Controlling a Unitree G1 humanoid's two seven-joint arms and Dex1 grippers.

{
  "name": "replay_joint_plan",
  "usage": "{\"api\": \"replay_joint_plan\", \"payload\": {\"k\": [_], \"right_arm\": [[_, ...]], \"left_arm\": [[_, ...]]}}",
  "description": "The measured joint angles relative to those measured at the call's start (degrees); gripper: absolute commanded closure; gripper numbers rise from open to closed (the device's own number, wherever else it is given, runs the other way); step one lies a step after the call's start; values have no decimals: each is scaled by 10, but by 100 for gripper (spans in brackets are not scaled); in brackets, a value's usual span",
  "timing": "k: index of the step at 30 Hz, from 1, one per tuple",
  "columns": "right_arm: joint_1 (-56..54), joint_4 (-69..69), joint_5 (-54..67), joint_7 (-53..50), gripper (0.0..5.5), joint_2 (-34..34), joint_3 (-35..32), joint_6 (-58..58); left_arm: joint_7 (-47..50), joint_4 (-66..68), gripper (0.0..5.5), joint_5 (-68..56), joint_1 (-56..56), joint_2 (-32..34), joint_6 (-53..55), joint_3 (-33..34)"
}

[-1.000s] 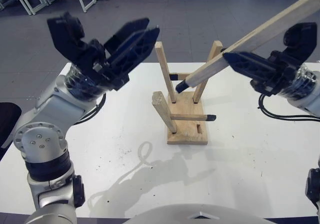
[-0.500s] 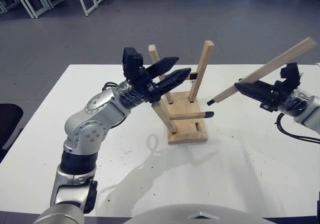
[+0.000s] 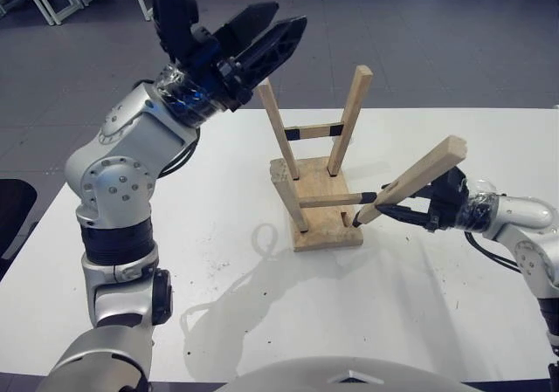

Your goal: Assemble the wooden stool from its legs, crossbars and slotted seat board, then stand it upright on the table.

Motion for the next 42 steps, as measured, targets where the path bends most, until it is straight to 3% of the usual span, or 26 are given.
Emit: {"api": "replay_joint_plan", "payload": {"k": [15, 31, 42], "right_arm": [[-106, 272, -131, 58, 347, 114, 75, -335], [-158, 345, -173, 8, 348, 162, 55, -388], [-200, 475, -222, 34, 348, 165, 96, -543]], "left_arm": [[-16, -1, 226, 35, 60, -5, 0, 2], [-27, 3, 226, 38, 60, -13, 0, 2], [-29, 2, 226, 41, 60, -15, 2, -3]]}}
